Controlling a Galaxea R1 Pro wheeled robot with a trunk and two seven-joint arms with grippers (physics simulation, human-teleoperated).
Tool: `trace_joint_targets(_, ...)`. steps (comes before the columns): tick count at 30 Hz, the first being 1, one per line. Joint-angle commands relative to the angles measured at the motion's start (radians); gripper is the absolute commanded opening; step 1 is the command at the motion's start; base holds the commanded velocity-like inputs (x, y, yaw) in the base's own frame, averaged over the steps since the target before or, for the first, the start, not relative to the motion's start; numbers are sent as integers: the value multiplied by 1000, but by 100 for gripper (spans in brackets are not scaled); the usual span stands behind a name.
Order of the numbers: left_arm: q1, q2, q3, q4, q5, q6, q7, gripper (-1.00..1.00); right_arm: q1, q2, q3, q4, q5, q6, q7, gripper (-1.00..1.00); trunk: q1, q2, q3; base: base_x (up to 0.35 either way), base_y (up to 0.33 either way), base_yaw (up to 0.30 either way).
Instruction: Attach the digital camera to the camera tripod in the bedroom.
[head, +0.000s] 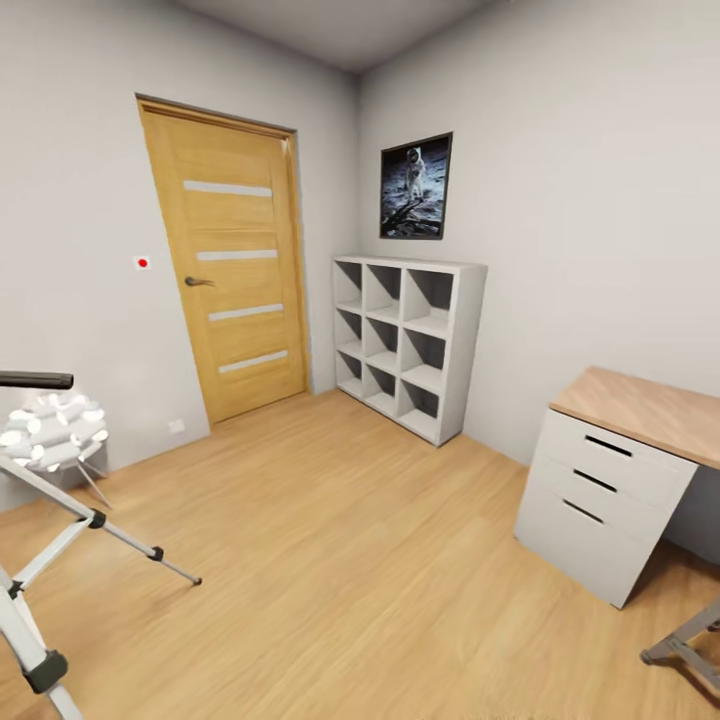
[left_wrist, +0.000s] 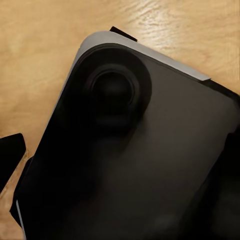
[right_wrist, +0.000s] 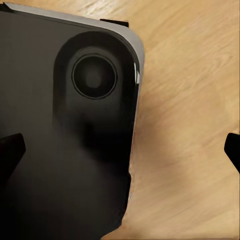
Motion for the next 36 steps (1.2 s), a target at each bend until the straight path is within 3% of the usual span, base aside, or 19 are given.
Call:
trace_joint_targets(1, 0, 0, 6, 0, -5, -3, 1, 100, 0, -1, 4, 0, 6, -3, 0, 100, 0, 0, -1, 0, 338, -300)
trace_joint_targets(9, 0, -2, 4, -1, -7, -4, 1, 100, 0, -1, 4, 0, 6, -2, 0, 100, 0, 0, -1, 0, 214, -300)
trace_joint_targets(36, 0, -2, 12, -1, 3, -4, 2, 100, 0, -3, 3, 0, 6, -1, 0, 100, 0, 0, -1, 0, 5, -300)
